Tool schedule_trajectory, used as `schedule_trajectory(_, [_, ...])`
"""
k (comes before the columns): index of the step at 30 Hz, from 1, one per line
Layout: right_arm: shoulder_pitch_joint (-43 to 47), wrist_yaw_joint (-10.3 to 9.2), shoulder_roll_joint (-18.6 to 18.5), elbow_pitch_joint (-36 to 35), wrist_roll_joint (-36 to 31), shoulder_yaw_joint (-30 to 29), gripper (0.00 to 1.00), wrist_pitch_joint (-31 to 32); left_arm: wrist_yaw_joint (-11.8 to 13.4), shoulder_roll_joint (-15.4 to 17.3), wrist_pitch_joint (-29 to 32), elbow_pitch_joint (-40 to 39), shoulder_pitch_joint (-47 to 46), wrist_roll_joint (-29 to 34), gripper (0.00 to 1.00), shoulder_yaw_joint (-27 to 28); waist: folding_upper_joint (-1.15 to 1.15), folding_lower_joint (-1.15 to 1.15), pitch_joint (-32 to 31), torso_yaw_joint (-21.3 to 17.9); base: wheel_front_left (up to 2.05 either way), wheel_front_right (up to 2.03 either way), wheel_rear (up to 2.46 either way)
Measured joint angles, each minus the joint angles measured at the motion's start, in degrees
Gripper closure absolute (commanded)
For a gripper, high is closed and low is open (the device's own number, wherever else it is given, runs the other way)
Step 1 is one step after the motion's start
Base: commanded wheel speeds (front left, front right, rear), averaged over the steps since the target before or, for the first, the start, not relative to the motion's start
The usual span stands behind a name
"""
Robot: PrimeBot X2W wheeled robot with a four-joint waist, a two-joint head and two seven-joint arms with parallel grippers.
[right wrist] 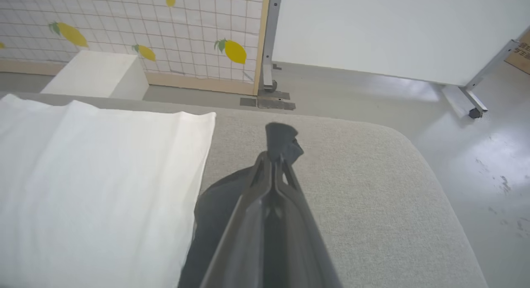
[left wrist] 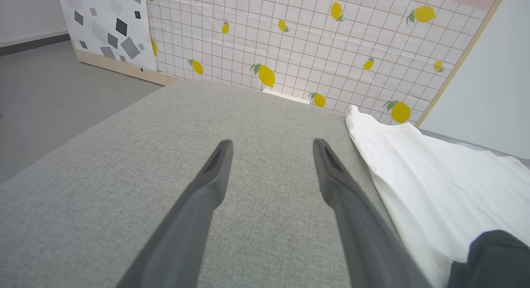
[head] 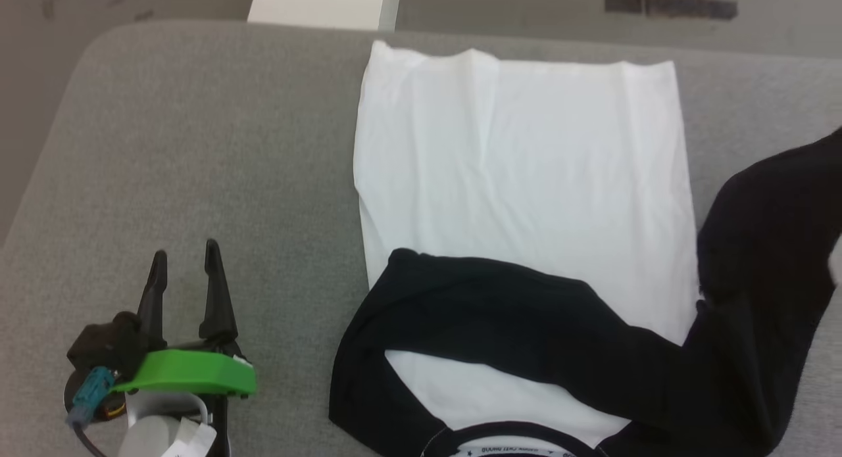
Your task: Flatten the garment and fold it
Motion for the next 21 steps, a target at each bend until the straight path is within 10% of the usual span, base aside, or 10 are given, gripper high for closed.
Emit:
schedule_trajectory(10, [6.0,0.00,-0.8,-12.8,0.5,18.1,1.00,5.3,-0.1,0.2,0.0,0.9,2.4,-0.1,0.00,0.6,0.00,0.00,-7.0,-2.1,0.00,0.00,0.00])
schedule_trajectory(21, [1.6,0.00,-1.5,-1.9,2.1,42.3,1.00,3.2,-0.3,0.3,0.0,1.3,2.3,-0.3,0.00,0.4,0.00,0.00,-6.8,-1.9,0.00,0.00,0.00])
